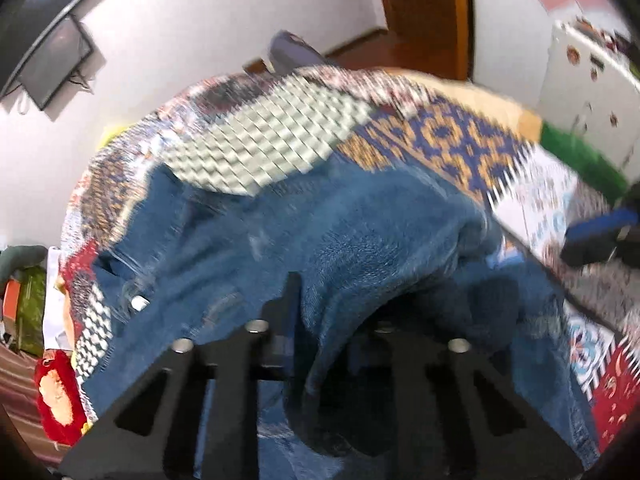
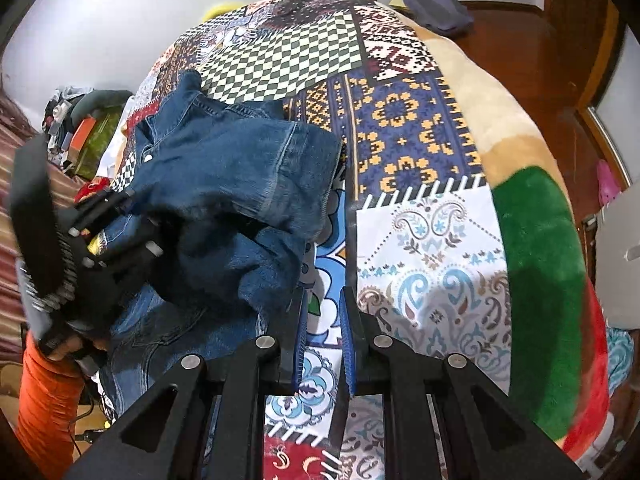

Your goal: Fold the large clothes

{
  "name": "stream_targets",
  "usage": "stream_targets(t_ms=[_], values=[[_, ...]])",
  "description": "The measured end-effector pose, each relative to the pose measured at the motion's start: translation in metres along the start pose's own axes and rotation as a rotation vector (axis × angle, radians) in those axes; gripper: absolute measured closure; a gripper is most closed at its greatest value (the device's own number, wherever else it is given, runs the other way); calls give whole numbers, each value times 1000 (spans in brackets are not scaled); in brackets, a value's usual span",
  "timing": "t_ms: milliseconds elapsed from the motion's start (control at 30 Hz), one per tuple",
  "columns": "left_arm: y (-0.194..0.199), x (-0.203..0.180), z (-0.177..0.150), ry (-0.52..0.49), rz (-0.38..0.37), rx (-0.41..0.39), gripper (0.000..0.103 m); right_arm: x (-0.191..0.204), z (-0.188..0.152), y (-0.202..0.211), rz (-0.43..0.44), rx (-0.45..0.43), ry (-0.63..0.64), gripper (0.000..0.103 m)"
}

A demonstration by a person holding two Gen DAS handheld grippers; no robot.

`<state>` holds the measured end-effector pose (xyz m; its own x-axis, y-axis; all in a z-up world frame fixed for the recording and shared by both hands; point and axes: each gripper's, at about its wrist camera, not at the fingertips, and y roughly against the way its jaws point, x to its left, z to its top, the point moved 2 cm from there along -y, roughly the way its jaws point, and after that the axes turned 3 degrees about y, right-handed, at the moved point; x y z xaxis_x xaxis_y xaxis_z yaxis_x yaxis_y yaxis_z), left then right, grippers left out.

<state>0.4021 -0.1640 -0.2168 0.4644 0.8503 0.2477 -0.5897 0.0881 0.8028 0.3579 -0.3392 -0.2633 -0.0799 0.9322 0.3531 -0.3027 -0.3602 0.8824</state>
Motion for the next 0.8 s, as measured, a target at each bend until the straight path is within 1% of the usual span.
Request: stream_targets(t_ms=[67, 133, 267, 333, 400, 467, 567, 667, 700, 733, 800], values=[[15, 15, 12, 34, 5, -53, 94, 3, 5, -3, 0, 0, 4, 91], [35, 37, 25, 90, 18, -117, 96, 8, 10, -5, 5, 0, 14, 91], [74, 81, 41, 184, 52, -240, 97, 27, 24, -6, -3, -15, 75, 91], [89, 106, 40, 247, 56, -276, 97, 39, 33, -8, 1, -22, 100, 91], [91, 122, 33, 287, 58, -279, 97, 50, 40, -12, 11, -24, 114, 91], [87, 138, 17, 315, 87, -266, 97, 65, 47, -22, 27, -12, 144, 91], [71, 155, -19, 369, 100, -198, 97, 77, 51, -46, 22, 30, 181, 91], [46, 169, -65, 431, 86, -84, 96, 80, 45, -83, -12, 130, 205, 91], [38, 171, -78, 451, 71, -49, 96, 81, 43, -89, -14, 144, 217, 91], [29, 174, -95, 471, 63, -11, 96, 83, 38, -93, -26, 134, 252, 91], [14, 174, -125, 485, 55, 53, 92, 89, 32, -93, -58, 107, 317, 91]])
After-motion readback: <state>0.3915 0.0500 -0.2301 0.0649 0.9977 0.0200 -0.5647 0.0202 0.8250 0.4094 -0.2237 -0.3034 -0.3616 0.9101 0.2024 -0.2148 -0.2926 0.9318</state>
